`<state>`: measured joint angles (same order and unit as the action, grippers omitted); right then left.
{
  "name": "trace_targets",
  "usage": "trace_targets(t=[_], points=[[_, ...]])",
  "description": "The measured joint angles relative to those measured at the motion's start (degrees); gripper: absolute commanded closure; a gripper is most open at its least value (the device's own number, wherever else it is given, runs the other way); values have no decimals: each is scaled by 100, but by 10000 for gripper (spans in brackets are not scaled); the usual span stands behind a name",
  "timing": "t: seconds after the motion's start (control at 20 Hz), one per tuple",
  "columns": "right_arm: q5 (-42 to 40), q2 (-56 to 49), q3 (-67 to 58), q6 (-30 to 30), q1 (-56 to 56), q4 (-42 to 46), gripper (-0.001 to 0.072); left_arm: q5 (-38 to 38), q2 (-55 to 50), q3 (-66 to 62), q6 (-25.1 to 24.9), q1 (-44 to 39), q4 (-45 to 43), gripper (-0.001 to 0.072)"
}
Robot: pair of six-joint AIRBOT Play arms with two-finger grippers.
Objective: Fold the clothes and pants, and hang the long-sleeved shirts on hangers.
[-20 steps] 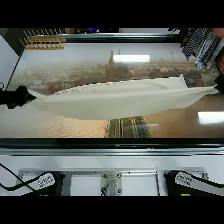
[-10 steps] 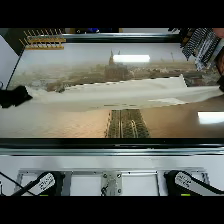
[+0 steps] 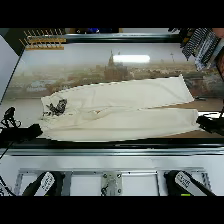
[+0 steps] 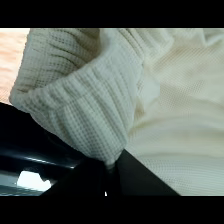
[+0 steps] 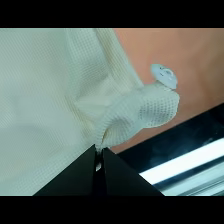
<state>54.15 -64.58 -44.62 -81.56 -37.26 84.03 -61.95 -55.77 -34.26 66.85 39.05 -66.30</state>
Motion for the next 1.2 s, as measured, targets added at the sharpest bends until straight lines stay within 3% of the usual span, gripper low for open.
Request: trace_targets(t=[0.2, 0.25, 0.3, 0.35, 0.75, 1.2], points=[[328, 35, 214, 42, -37, 197, 654, 94, 59, 195, -105, 83, -11, 690], [415, 37, 234, 42, -42, 229, 477, 96, 66, 214, -127, 90, -13, 690], [505, 39, 251, 44, -46, 260, 198, 96, 70, 229, -140, 94, -13, 690], [579, 42, 260, 42, -46, 286, 121, 96, 74, 238, -142, 101, -13, 690], [780, 192, -636, -793, -48, 131, 124, 24, 76, 260, -181, 105, -11, 690], [-332, -1325, -1526, -1093, -39, -2048, 129, 42, 76, 262, -177, 105, 2, 690]])
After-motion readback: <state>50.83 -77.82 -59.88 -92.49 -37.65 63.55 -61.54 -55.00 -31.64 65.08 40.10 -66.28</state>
